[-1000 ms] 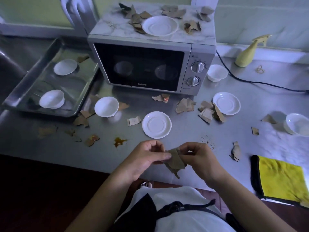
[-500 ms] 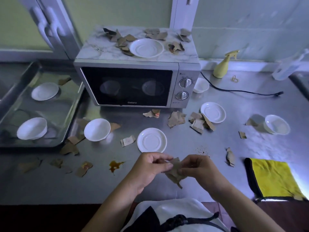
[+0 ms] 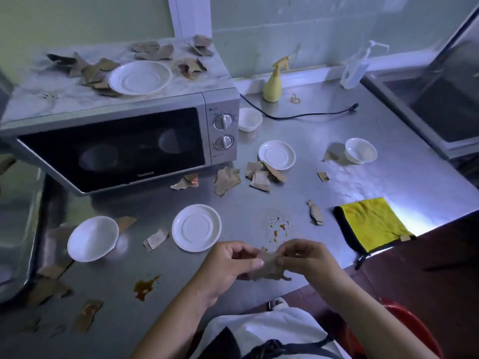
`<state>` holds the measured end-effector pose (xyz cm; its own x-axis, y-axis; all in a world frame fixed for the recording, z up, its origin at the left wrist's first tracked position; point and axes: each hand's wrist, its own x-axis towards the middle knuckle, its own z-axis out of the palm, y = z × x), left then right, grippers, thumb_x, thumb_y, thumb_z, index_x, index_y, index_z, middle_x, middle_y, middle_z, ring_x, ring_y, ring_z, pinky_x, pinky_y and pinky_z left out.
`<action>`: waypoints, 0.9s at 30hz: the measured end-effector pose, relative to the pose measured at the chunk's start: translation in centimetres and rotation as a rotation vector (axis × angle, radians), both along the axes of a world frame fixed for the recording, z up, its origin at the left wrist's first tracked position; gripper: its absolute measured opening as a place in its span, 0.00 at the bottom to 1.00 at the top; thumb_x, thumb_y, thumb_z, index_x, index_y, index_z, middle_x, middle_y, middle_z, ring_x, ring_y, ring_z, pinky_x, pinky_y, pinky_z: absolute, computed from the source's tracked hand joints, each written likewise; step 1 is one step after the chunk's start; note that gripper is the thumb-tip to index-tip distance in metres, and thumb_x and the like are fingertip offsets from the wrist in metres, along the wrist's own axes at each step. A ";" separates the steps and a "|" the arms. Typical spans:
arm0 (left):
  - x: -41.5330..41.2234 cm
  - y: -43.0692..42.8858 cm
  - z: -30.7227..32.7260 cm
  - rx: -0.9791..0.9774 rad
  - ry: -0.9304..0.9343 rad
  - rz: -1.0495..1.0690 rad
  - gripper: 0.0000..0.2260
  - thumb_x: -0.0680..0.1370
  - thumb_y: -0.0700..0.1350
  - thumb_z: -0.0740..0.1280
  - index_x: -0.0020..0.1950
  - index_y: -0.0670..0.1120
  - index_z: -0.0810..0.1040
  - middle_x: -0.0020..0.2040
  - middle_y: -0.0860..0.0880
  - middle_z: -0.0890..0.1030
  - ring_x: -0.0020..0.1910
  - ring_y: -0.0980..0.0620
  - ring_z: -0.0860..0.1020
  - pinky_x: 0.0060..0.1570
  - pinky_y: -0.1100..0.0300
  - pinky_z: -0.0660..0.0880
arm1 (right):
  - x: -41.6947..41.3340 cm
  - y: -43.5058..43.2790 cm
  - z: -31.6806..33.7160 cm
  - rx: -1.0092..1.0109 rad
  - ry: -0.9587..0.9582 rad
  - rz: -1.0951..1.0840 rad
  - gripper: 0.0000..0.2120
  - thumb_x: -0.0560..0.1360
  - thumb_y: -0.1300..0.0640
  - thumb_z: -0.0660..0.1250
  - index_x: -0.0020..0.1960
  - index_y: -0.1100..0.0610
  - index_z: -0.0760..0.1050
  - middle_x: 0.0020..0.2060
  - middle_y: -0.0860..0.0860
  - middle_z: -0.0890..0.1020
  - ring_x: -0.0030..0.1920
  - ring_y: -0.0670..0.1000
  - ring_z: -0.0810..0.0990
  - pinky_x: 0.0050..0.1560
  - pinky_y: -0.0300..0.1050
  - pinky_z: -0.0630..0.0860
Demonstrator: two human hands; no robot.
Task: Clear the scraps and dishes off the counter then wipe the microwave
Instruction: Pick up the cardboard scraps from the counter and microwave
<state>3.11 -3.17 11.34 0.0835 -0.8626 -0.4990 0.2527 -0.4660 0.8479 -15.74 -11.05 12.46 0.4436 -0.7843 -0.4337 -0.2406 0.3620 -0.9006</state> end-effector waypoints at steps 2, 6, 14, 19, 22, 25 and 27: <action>-0.7 -0.8 0.0 0.022 -0.034 -0.046 0.08 0.72 0.31 0.74 0.49 0.39 0.85 0.42 0.42 0.85 0.39 0.50 0.82 0.42 0.58 0.81 | -1.1 -0.6 -0.1 0.027 -0.041 -0.003 0.10 0.71 0.76 0.70 0.40 0.63 0.83 0.34 0.58 0.84 0.34 0.51 0.81 0.35 0.37 0.76; -2.0 -2.3 0.5 -0.033 -0.125 -0.084 0.14 0.70 0.28 0.74 0.41 0.48 0.87 0.41 0.45 0.86 0.39 0.52 0.84 0.41 0.62 0.80 | -2.2 -2.7 0.0 0.036 -0.077 0.037 0.08 0.72 0.75 0.69 0.41 0.65 0.83 0.31 0.56 0.82 0.31 0.50 0.77 0.32 0.38 0.73; -4.4 -4.9 0.2 0.071 -0.158 0.067 0.05 0.71 0.33 0.76 0.43 0.42 0.87 0.41 0.43 0.86 0.37 0.52 0.82 0.39 0.65 0.78 | -3.1 -7.1 -1.9 0.134 -0.133 0.132 0.09 0.73 0.74 0.70 0.40 0.62 0.82 0.31 0.56 0.81 0.30 0.50 0.76 0.32 0.40 0.71; -6.4 -5.6 -0.4 0.109 -0.160 0.215 0.03 0.72 0.33 0.74 0.44 0.39 0.86 0.43 0.43 0.86 0.40 0.53 0.82 0.44 0.67 0.77 | -4.2 -10.3 -4.2 0.276 -0.208 0.261 0.03 0.74 0.64 0.73 0.43 0.57 0.85 0.37 0.54 0.84 0.36 0.50 0.81 0.40 0.41 0.78; -7.3 -5.7 -0.8 0.158 -0.128 0.336 0.06 0.74 0.34 0.73 0.49 0.38 0.85 0.45 0.42 0.86 0.40 0.53 0.82 0.40 0.66 0.77 | -5.6 -13.7 -7.2 0.130 0.058 0.038 0.03 0.73 0.56 0.76 0.45 0.55 0.84 0.42 0.54 0.85 0.42 0.53 0.82 0.44 0.49 0.80; -7.9 -5.1 -1.0 0.187 -0.100 0.403 0.06 0.74 0.34 0.72 0.50 0.39 0.85 0.44 0.42 0.86 0.39 0.54 0.82 0.35 0.66 0.76 | -7.3 -17.3 -10.2 -0.211 0.548 -0.064 0.06 0.75 0.55 0.72 0.48 0.58 0.78 0.41 0.51 0.82 0.42 0.55 0.81 0.39 0.49 0.76; -8.2 -4.5 -1.1 0.194 -0.096 0.419 0.06 0.74 0.34 0.72 0.50 0.38 0.85 0.44 0.41 0.86 0.39 0.54 0.82 0.34 0.67 0.75 | -7.7 -19.0 -11.4 -0.270 0.750 -0.015 0.14 0.77 0.46 0.67 0.45 0.57 0.73 0.39 0.50 0.78 0.37 0.53 0.78 0.36 0.44 0.69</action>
<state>-5.11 -7.72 10.20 0.4580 -0.6366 -0.6204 0.3773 -0.4927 0.7841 -23.41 -30.08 1.03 0.0974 -0.9083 -0.4068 -0.8142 0.1623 -0.5574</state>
